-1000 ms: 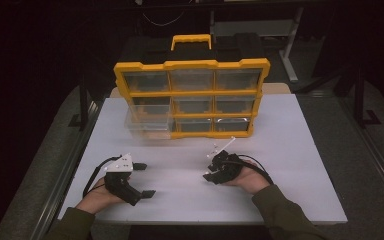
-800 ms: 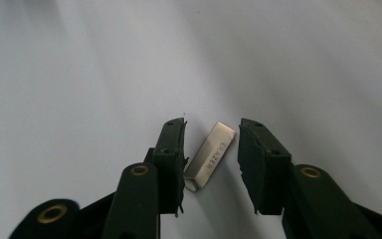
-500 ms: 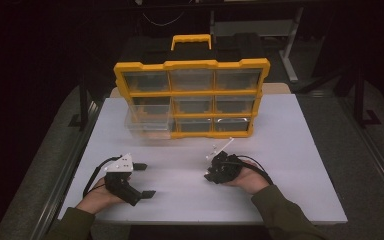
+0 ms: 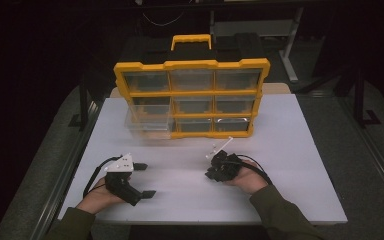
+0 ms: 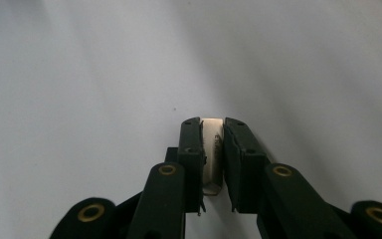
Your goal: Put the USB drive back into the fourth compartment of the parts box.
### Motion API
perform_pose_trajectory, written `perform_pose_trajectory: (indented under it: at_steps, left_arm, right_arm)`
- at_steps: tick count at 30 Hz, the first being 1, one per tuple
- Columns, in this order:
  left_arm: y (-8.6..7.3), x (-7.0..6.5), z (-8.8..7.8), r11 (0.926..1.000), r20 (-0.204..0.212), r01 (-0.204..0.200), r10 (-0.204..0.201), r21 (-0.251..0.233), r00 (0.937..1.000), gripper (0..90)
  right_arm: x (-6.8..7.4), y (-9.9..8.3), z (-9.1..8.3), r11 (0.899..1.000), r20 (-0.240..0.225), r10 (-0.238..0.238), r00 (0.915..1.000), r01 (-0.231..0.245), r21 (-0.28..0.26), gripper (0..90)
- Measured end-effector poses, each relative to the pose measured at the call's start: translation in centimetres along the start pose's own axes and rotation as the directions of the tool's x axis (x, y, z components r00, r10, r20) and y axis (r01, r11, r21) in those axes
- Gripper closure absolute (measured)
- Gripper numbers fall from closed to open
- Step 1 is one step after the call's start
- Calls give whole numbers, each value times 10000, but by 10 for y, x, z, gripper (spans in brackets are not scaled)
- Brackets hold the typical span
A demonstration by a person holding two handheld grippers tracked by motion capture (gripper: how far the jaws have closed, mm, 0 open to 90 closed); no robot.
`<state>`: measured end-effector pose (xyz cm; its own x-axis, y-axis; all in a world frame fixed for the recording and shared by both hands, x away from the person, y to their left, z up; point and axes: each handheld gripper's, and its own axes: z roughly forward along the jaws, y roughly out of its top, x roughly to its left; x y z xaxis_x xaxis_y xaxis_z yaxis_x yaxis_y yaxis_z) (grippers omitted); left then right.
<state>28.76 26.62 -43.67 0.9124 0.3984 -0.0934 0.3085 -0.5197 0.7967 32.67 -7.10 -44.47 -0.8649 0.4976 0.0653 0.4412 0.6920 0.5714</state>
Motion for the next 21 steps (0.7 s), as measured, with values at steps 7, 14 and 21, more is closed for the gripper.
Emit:
perform_pose_trajectory:
  at_steps: [7,14,21]
  left_arm:
    - [0,0,0,10000,3,-3,3,-2,10000,0]
    - [0,0,-1,10000,15,-14,14,-2,10000,0]
    - [0,0,0,10000,26,-2,2,-12,10000,0]
  right_arm:
    - [0,0,0,10000,-2,-24,10000,24,19,782]
    - [-1,3,-4,10000,-203,-10,9998,9,-41,782]
    - [-1,6,-9,9995,-323,-94,9994,84,-298,782]
